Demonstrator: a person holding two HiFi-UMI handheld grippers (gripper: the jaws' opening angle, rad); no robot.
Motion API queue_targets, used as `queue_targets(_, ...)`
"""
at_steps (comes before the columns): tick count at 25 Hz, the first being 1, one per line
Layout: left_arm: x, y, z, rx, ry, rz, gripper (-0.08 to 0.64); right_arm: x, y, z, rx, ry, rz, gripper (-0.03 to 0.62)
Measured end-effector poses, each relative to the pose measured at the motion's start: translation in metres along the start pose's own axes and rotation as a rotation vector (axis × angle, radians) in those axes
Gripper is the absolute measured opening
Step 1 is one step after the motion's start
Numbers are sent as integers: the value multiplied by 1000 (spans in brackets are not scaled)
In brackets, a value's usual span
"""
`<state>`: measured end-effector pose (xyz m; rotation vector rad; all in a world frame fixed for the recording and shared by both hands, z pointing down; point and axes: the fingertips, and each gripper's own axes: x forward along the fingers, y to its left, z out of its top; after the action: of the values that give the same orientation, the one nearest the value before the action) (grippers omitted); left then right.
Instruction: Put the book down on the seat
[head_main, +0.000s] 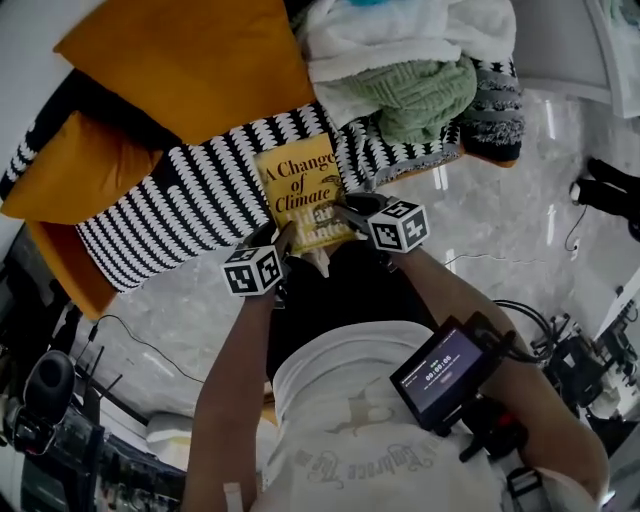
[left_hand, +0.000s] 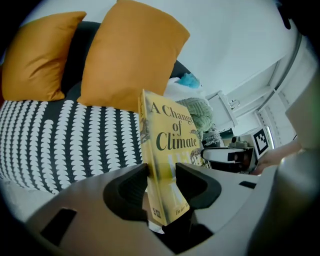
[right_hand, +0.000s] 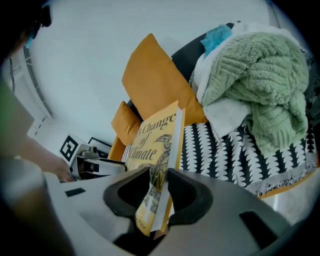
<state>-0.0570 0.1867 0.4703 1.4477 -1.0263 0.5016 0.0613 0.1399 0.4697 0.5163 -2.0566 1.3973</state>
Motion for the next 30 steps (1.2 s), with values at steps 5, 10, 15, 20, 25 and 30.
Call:
queue_targets(5, 18, 13, -5, -30, 7, 7, 189, 16, -16, -6, 1, 25, 3, 126)
queue_targets(10, 39, 25, -5, -54, 12, 14, 189, 31, -35, -6, 2, 44, 2, 126)
queue_targets(15, 52, 31, -4, -76, 7, 14, 189, 40, -46, -5, -6, 70, -2, 126)
queue_targets(20, 67, 42, -7, -98, -1, 11, 189, 54, -59, -8, -18, 87, -5, 126)
queue_targets(25, 85, 55, -16, -133, -11, 18, 189, 69, -76, -15, -34, 109, 3, 126)
queue_targets(30, 97, 67, -12, -137, -19, 26, 189, 83, -86, -13, -38, 111, 5, 126)
